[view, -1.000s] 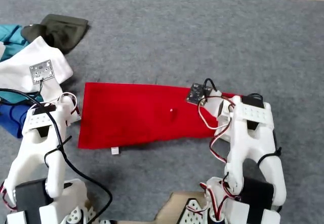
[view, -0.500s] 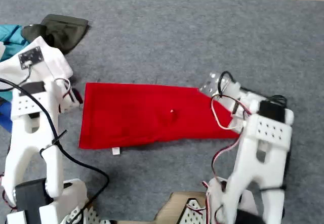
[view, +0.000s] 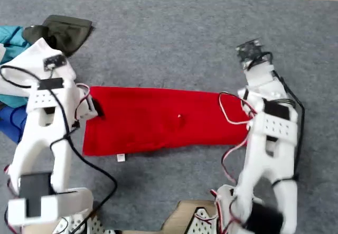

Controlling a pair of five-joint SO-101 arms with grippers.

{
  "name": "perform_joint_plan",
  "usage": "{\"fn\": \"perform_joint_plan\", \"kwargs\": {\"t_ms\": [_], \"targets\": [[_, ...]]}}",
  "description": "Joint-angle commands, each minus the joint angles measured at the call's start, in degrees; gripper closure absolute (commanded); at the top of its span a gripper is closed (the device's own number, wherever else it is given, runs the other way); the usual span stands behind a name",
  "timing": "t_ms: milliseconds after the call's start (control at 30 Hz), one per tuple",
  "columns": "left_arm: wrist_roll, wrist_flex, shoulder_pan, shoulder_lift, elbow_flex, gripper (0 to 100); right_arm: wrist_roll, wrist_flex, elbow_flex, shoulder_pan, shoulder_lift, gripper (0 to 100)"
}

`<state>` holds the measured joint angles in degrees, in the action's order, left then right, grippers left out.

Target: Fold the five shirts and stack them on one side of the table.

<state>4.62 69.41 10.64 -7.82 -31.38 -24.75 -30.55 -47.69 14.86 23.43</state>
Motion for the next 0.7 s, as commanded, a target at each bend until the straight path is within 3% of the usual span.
{"fn": "perform_joint_plan", "kwargs": {"t_ms": [0,200,367,667], "targets": [[-1.0,-0.4,-0.4,5.7,4.3,73,7.2,11.7,0.0,2.3,-6.2,78.5],[-3.9,-0.4,1.2,13.5,10.6,75,7.9,16.9,0.1,6.4,-9.9,79.7],[-7.5,-0.6,0.8,18.3,12.7,81,7.6,17.5,0.1,6.4,-10.4,79.7],[-7.6,-1.4,0.9,24.3,13.1,95,7.9,20.6,3.1,6.8,-16.2,79.7]]}}
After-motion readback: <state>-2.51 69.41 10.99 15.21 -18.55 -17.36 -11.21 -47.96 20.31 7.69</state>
